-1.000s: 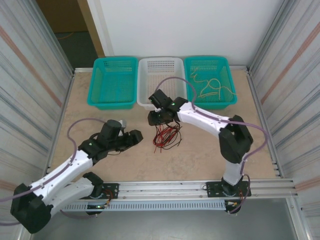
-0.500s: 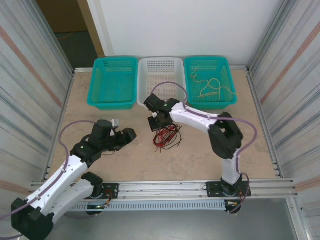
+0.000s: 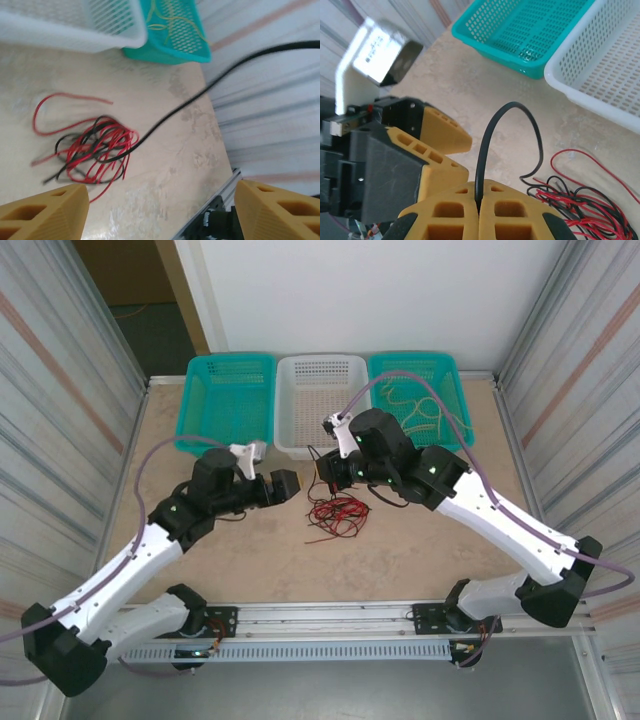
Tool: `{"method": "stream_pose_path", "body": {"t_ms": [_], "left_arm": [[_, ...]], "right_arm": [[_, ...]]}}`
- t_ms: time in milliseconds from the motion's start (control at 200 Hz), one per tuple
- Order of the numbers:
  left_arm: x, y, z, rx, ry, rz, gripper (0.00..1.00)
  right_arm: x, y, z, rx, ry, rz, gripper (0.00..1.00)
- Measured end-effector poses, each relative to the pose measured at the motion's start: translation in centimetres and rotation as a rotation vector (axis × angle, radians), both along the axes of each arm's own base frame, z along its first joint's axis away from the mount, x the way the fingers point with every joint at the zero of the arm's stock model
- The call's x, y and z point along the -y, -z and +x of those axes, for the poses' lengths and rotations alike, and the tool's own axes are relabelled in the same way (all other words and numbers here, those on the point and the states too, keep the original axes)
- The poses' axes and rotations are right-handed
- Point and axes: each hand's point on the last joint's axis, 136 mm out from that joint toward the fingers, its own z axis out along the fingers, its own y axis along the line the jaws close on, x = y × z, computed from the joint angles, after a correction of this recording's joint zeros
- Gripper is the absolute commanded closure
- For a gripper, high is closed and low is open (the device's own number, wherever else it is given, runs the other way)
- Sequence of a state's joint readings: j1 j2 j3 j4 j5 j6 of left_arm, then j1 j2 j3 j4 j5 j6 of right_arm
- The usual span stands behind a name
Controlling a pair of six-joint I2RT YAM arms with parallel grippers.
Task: Untangle the cables
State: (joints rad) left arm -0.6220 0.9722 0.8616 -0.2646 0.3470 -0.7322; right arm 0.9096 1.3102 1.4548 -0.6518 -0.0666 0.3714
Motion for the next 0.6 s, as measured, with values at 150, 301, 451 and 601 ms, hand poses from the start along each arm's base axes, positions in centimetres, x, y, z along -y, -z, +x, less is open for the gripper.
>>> {"method": "stream_pose_path", "body": {"t_ms": [150, 301, 451, 601], "left_arm": [[1.8, -1.1, 0.2, 0.100, 0.077, 0.053, 0.17], [3.2, 0.1, -0.6, 0.167, 0.148, 0.138, 0.18], [3.4, 1.0, -0.2, 0.207, 0.146, 0.205, 0.24], [3.1, 0.8, 0.4, 0.249, 0.124, 0.230, 0.36]], "right_arm": [[-0.2, -1.5, -0.2, 0.028, -0.024, 0.021, 1.00], [0.0, -3.4, -0.9, 0.050, -0.050, 0.069, 1.00], [0.2, -6.2, -2.0, 0.085, -0.085, 0.143, 0.98], [1.0, -8.4, -3.1, 0.121, -0.107, 0.202, 0.97]]}}
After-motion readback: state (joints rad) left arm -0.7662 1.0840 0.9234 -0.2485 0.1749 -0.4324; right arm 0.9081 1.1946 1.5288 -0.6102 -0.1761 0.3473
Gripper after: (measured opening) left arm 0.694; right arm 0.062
